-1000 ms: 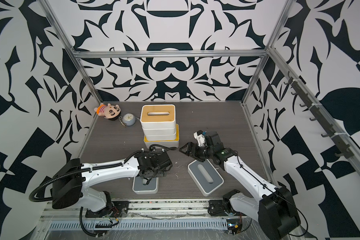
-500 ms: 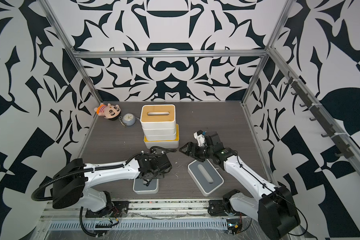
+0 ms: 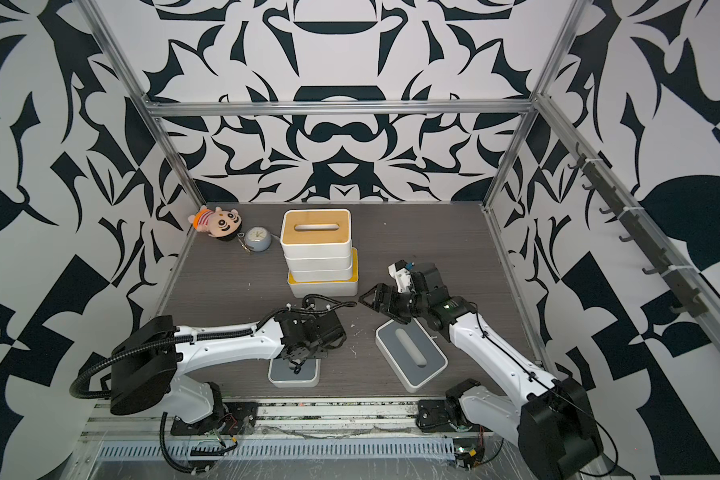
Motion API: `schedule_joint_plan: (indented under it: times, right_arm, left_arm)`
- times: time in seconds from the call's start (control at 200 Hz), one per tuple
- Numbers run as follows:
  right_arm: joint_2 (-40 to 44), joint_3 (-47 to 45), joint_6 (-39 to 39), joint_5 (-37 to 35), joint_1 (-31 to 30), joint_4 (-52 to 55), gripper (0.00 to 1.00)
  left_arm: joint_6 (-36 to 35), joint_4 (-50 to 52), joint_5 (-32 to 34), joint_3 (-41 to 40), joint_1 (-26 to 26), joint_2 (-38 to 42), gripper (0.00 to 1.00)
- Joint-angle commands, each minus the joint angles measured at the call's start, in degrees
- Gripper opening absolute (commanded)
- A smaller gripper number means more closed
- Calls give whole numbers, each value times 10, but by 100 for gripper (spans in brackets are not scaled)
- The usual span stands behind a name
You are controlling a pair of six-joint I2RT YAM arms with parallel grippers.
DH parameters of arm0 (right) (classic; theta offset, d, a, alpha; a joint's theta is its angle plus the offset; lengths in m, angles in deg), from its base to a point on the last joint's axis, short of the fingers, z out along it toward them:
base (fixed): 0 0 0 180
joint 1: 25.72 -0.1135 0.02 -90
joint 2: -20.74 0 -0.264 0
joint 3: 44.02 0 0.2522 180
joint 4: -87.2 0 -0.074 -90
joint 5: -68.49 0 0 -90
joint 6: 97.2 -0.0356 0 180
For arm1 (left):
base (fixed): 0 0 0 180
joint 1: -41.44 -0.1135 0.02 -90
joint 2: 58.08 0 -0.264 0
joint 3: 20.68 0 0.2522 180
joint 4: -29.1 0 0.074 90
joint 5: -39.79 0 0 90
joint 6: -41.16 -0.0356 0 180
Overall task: Stack the tissue boxes
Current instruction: Pick up the tissue box from the center of the board.
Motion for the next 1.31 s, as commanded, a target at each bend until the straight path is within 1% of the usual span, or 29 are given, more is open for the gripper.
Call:
schedule_joint_plan:
  times: [0.0, 0.31, 0.56, 0.815, 0.975, 1.115, 1.3]
  right_arm:
    - [3, 14, -3, 1, 0, -4, 92]
    - [4, 10, -11, -3, 0, -6, 92]
    - [10, 16, -17, -1, 0, 8, 92]
    - [31, 24, -21, 0, 0, 62, 92]
    - [48, 28, -15, -4, 0, 102, 92]
    - [57, 32, -7, -9, 0, 140, 93]
    - [60, 31, -5, -3, 0, 149, 93]
  left_arm:
    - [3, 1, 12, -10, 5, 2, 54]
    - [-5, 18, 25, 3, 15, 4, 47]
    - [-24, 30, 37, 24, 24, 15, 47]
    - [-77, 42, 49, 65, 51, 34, 46]
    - [-108, 29, 39, 79, 56, 45, 46]
    - [-134, -6, 25, 79, 61, 58, 46]
    - [-157, -40, 21, 80, 61, 66, 46]
